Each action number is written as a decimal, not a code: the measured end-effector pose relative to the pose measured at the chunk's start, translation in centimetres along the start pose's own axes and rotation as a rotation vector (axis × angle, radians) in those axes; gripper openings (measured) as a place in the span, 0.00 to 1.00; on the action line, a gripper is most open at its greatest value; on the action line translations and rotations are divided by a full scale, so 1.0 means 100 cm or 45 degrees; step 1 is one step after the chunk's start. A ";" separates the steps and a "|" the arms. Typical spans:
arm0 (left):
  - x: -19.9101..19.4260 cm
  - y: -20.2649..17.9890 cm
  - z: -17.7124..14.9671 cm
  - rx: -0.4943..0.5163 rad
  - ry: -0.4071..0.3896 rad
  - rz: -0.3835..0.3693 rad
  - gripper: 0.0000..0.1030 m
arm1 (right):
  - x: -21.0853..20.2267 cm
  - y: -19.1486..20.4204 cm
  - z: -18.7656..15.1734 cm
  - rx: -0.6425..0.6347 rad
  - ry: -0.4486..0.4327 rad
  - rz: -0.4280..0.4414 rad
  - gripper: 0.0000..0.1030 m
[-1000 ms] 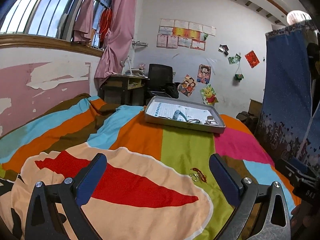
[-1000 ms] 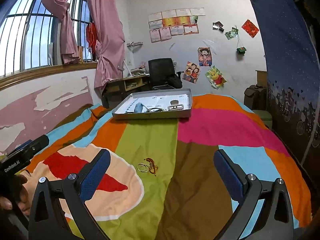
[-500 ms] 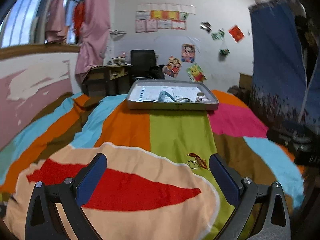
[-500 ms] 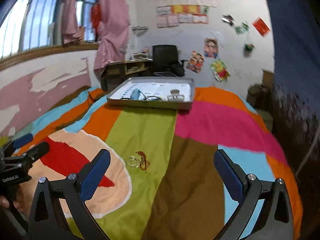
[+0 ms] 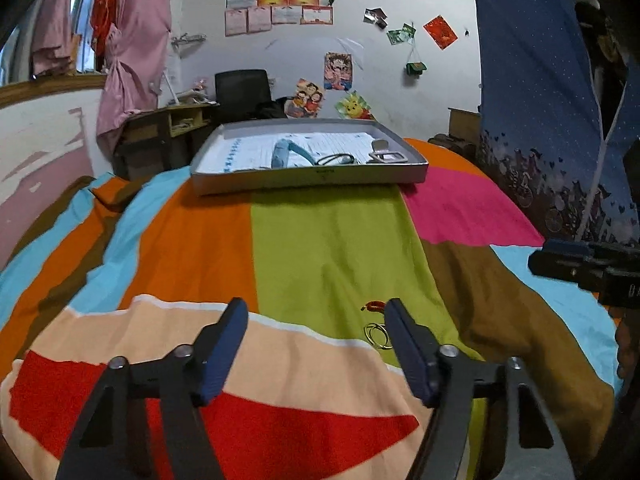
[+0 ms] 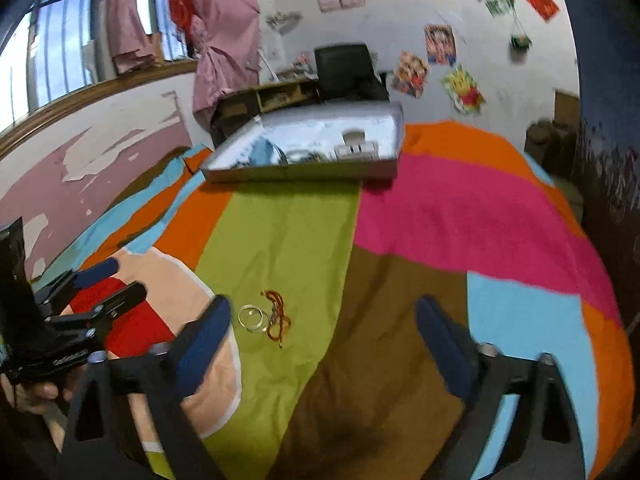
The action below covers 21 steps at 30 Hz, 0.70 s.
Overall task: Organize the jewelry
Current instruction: 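Lower the left tool onto the silver hoops and close it on them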
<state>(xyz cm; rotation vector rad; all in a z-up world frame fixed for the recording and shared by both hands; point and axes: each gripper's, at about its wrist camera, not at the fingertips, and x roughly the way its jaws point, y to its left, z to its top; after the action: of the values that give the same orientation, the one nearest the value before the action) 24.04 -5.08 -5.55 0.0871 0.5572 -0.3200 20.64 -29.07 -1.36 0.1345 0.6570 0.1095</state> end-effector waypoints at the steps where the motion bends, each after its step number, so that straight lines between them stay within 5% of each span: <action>1: 0.003 0.001 0.000 -0.004 0.008 -0.016 0.54 | 0.005 0.002 -0.002 -0.002 0.019 0.005 0.69; 6: 0.018 0.002 -0.006 -0.042 0.118 -0.161 0.20 | 0.031 0.012 -0.010 -0.049 0.127 0.068 0.50; 10: 0.023 -0.005 -0.008 -0.043 0.153 -0.247 0.17 | 0.053 0.023 -0.019 -0.121 0.233 0.097 0.35; 16: 0.038 -0.021 -0.015 -0.011 0.230 -0.345 0.15 | 0.067 0.028 -0.027 -0.134 0.309 0.126 0.28; 21: 0.062 -0.021 -0.020 -0.116 0.319 -0.428 0.11 | 0.071 0.027 -0.032 -0.142 0.349 0.119 0.28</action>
<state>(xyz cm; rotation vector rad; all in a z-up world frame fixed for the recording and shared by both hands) 27.33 -8.49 -10.53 -0.0567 0.8360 -0.6151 24.14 -25.09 -7.68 0.0421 0.9161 0.2573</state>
